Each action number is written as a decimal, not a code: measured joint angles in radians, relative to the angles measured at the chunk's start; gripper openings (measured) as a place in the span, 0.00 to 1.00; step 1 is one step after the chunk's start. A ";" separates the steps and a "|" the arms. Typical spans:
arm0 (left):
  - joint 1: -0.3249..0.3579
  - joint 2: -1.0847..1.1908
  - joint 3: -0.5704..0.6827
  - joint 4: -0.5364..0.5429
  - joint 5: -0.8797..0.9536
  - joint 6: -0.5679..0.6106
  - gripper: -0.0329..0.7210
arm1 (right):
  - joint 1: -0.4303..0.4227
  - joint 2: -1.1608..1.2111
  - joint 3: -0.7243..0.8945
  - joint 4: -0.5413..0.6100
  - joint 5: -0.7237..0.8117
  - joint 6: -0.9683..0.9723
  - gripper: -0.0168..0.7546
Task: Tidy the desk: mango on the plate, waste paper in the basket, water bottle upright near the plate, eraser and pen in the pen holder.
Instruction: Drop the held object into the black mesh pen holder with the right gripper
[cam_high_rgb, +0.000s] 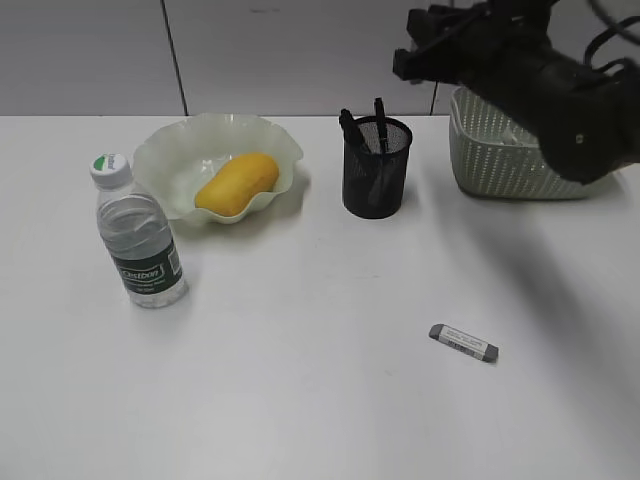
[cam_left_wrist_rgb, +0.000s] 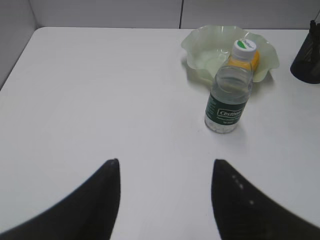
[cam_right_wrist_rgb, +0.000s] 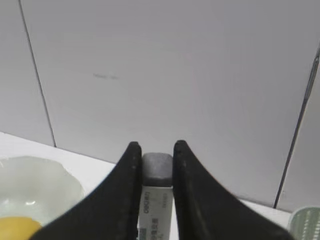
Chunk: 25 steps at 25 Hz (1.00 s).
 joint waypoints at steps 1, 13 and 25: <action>0.000 0.000 0.000 0.000 0.000 0.000 0.62 | 0.001 0.031 -0.013 0.000 -0.010 0.002 0.22; 0.000 0.000 0.000 0.000 0.000 0.000 0.62 | 0.001 0.108 -0.047 -0.139 0.116 0.132 0.61; 0.000 0.006 0.000 -0.040 0.000 0.000 0.62 | 0.001 -0.597 0.170 -0.185 1.457 0.156 0.54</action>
